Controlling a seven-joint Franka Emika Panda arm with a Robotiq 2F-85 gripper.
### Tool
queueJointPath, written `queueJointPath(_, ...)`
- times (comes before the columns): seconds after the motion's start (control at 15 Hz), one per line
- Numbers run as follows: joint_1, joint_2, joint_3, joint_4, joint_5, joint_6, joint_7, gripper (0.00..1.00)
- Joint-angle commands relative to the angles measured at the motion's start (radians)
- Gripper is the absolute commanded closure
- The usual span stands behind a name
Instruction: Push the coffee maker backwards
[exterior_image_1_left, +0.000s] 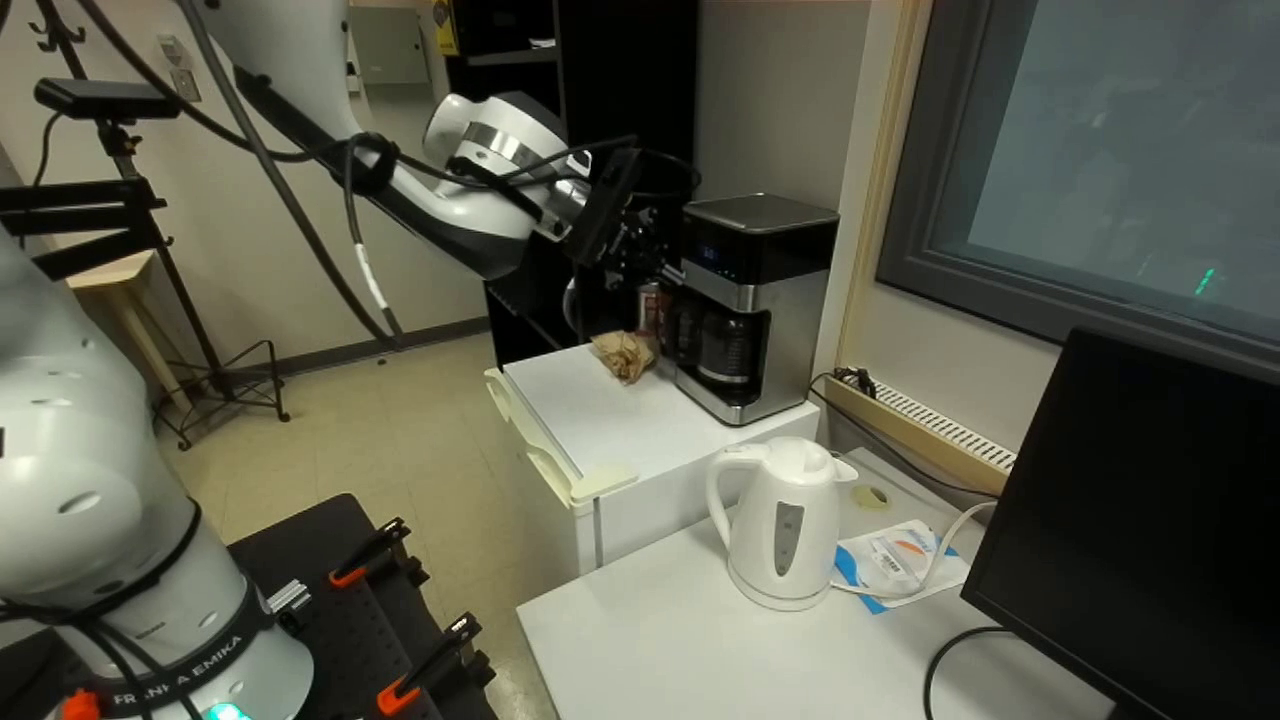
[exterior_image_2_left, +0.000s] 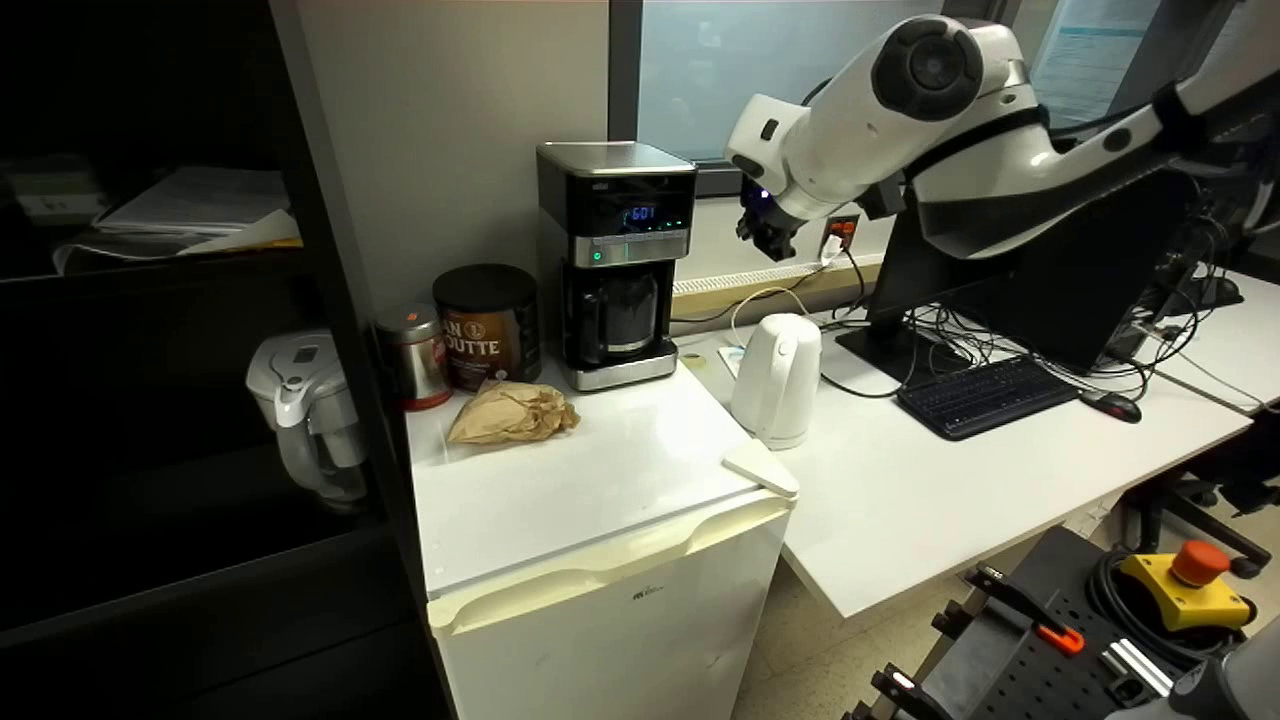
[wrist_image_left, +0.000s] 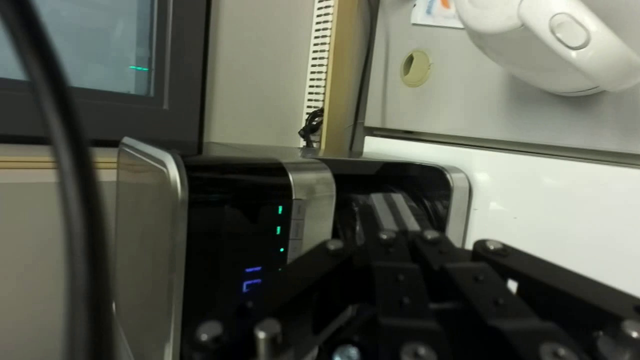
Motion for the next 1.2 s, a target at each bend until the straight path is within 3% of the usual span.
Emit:
queueJointPath(0.0, -0.010, 0.070, -0.007, 0.089, -0.243, 0.068, 0.227, 0.99)
queueJointPath(0.53, -0.006, 0.164, -0.001, 0.168, -0.627, 0.055, 0.644, 0.99)
queueJointPath(1.13, -0.023, 0.294, 0.002, 0.281, -0.822, 0.061, 0.890, 0.99)
